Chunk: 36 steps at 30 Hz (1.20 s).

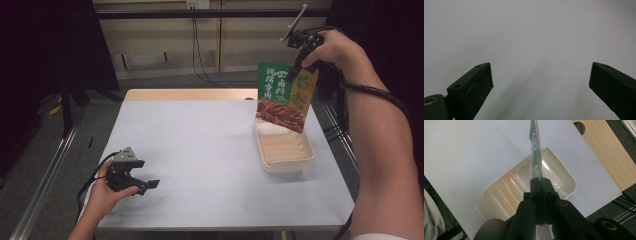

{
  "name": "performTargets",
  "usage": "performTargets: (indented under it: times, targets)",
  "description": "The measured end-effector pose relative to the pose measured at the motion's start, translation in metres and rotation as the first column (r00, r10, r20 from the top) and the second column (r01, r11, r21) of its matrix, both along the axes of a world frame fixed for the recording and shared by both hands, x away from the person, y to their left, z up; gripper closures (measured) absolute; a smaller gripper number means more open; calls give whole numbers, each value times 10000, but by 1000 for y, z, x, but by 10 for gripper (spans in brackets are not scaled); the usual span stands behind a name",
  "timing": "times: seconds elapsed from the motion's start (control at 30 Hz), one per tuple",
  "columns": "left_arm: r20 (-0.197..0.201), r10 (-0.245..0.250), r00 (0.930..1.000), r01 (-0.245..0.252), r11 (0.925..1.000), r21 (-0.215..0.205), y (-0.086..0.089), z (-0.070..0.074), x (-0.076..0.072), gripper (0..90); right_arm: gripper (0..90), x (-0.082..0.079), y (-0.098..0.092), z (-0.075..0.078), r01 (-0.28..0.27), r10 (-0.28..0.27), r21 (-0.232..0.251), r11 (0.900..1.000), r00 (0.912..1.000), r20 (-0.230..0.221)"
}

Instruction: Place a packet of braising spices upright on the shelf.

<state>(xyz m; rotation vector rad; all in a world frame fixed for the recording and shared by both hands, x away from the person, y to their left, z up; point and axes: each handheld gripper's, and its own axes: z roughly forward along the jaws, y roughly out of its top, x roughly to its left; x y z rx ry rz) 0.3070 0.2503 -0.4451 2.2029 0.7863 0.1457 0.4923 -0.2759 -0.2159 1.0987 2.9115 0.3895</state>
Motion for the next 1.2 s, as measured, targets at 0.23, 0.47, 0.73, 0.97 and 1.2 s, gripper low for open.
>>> performTargets:
  times: [0.23, 0.47, 0.73, 0.97, 1.2]
  targets:
    - [17, 6, 10000, -6, 10000, -57, -2, 0, 1, 49, 900, 7, -6, -8, 3, -4, -124, 9999, 10000, -11]
    - [42, -20, 10000, 20, 10000, 0, -2, 0, 0, 49, 900, 10, -9, -8, -48, 49, -63, 10000, 10000, 22]
    - [78, 16, 10000, -17, 10000, 24, -2, 0, 0, 49, 900, 9, -7, -9, -183, 184, -101, 9998, 9998, 100]
    - [82, 14, 10000, -14, 10000, 16, -2, 0, 0, 49, 900, 15, -1, -9, -346, 351, -290, 9990, 9992, 183]
    - [68, 9, 10000, -9, 10000, -1, -3, 0, 0, 49, 900, 21, 2, -12, -419, 430, -323, 9986, 9985, 340]
